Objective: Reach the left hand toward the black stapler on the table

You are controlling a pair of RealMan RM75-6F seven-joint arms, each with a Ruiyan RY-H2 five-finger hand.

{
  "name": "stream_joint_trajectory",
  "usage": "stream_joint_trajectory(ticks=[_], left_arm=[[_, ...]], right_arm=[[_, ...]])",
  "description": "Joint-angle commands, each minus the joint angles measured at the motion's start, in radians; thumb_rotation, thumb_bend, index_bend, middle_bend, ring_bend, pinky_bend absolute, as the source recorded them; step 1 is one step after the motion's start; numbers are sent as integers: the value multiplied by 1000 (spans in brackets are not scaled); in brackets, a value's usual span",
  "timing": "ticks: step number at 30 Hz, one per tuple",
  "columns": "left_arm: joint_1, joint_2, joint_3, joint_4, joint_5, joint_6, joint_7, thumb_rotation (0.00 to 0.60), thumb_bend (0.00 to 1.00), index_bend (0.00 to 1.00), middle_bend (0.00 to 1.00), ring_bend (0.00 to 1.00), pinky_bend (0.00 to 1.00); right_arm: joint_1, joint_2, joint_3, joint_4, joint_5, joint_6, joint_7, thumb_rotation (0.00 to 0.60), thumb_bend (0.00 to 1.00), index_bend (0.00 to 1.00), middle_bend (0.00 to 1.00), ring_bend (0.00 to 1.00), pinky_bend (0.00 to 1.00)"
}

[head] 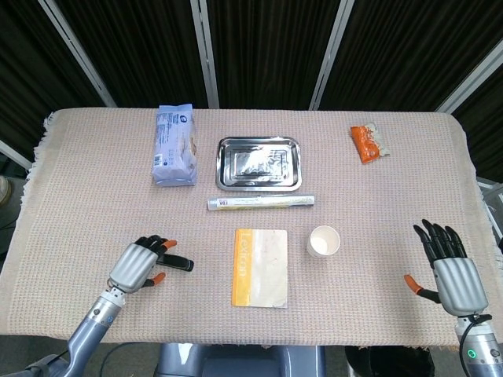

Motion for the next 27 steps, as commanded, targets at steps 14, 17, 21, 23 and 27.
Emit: stream_joint_trajectory(ticks=[14,17,21,23,27], left_arm=[[-27,-141,-14,116,15,61,36,600,412,650,619,472,533],[-38,-163,-24,124,27,83,22,600,413,659,621,475,534],[-73,-201,-41,128,51,90,17,600,413,662,619,475,535],[-98,-219,-53,120,60,84,21,600,411,661,613,475,534],[-146,-263,-83,110,62,62,23,600,406,658,608,475,535]], right_arm=[[-14,17,5,1,-1,32,29,532,203,0,0,0,0],[-13,17,2,0,-3,29,29,535,203,0,0,0,0],[-9,16,2,0,0,20,30,523,204,0,0,0,0],[-8,18,5,1,6,16,36,531,204,0,0,0,0],[-10,25,10,1,14,19,54,526,203,0,0,0,0]])
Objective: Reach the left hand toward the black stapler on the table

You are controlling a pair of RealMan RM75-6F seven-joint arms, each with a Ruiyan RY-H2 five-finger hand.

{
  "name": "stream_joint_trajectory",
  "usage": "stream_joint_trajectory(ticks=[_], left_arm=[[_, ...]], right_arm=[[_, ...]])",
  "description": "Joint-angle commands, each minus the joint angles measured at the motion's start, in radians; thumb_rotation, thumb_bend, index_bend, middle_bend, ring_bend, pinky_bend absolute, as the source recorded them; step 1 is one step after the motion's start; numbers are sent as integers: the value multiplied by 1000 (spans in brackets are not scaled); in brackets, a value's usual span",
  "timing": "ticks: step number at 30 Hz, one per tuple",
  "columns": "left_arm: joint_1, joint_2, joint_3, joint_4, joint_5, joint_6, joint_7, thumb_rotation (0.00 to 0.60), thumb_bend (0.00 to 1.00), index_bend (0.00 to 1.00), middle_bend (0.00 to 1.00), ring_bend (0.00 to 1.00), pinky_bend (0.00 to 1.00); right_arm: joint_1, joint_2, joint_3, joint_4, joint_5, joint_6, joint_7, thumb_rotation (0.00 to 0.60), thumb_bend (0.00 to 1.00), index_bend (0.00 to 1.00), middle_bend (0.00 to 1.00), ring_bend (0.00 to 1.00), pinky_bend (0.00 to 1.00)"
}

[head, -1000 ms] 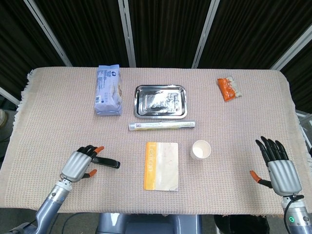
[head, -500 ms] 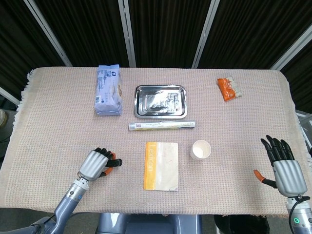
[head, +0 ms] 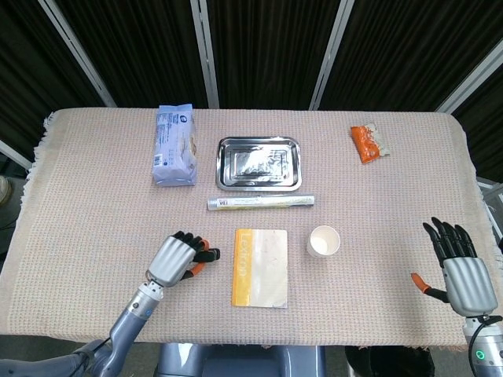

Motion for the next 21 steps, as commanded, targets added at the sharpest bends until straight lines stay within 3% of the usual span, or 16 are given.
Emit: stream_joint_trajectory(ticks=[1,17,19,21], left_arm=[[-43,-47,-29,3,-2,-27,-8,600,405,657,608,475,535],[-260,-320,-137,233,-60,-177,-51,600,377,643,588,474,532],[-276,-330,-138,246,-61,-181,-45,600,353,599,562,469,529],[-280,-331,-134,245,-63,-180,-47,600,311,481,505,448,527]], right_arm=[[-2,7,3,-1,4,3,15,526,203,0,0,0,0],[-8,29,-1,10,-8,17,81,525,204,0,0,0,0],[-10,31,2,14,-6,23,90,526,204,0,0,0,0],[-12,32,5,17,-2,26,96,529,204,0,0,0,0]])
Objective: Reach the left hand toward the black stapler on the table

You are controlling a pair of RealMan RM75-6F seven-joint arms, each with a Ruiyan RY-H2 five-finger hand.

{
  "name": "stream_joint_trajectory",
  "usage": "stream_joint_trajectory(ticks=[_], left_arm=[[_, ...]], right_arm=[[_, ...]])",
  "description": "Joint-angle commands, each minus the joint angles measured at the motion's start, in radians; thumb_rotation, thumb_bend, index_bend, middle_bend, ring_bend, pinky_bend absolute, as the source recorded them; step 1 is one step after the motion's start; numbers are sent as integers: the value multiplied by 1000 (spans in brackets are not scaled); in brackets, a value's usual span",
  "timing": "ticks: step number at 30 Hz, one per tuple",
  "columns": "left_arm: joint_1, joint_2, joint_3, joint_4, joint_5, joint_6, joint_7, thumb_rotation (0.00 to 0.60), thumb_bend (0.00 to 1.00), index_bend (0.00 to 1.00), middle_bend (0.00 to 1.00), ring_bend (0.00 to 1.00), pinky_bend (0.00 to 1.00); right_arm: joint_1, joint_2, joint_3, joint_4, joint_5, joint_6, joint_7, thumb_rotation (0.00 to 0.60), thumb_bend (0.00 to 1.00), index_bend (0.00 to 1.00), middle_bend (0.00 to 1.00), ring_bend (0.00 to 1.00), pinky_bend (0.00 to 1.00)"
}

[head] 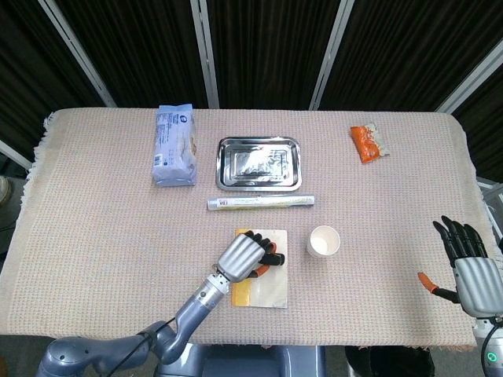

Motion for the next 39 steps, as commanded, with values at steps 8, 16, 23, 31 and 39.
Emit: stream_joint_trajectory(ticks=[8,16,23,31,39], left_arm=[[4,82,28,-120,-37,-38,21,600,216,124,360,377,517],[48,243,47,-329,-75,-35,116,600,195,7,243,272,468],[192,543,93,-584,-90,114,229,600,194,0,43,72,248],[505,957,229,-837,-211,386,278,600,187,0,0,0,108],[679,1054,295,-772,-186,544,94,600,189,0,0,0,104]], right_arm=[[-7,1,5,2,3,15,0,527,203,0,0,0,0],[-11,-7,8,2,-4,30,-11,523,203,0,0,0,0],[-16,-14,5,1,-20,47,-30,522,204,0,0,0,0],[-6,-35,3,4,-10,18,-74,525,203,0,0,0,0],[3,-61,-5,-14,-15,-5,-162,526,204,0,0,0,0]])
